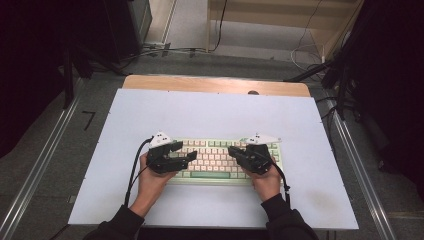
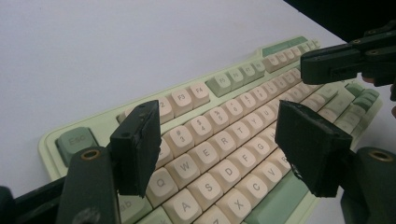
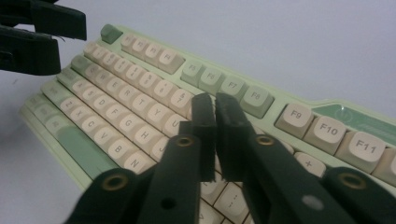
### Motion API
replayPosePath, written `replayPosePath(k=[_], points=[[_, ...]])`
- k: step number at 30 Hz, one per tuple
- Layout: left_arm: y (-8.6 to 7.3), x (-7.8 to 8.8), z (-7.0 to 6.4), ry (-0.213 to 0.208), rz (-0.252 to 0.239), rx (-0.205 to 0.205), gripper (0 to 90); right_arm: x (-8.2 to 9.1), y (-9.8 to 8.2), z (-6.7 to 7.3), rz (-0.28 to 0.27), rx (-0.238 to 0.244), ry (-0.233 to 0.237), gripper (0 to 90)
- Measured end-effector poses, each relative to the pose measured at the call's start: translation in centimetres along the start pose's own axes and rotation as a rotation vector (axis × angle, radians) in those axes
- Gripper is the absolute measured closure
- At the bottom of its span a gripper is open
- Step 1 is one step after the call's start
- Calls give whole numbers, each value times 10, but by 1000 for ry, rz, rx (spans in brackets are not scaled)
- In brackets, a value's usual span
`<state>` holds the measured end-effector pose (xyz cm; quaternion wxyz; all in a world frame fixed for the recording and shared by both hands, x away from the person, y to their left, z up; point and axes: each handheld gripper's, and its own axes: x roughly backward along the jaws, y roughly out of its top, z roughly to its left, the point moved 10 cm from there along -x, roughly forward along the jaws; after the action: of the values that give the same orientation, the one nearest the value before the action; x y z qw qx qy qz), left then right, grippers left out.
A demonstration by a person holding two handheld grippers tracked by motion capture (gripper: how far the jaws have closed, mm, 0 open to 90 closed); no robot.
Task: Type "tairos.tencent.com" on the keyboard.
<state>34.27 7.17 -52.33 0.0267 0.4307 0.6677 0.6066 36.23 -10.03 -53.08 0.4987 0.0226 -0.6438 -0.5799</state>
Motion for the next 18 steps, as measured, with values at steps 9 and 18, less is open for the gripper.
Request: replayPosePath(k=[9, 18], points=[[-9, 10, 10, 17, 3, 20, 298, -6, -5, -1, 29, 16, -17, 874], [-11, 9, 11, 19, 7, 22, 299, -13, -11, -2, 64, 20, -31, 874]])
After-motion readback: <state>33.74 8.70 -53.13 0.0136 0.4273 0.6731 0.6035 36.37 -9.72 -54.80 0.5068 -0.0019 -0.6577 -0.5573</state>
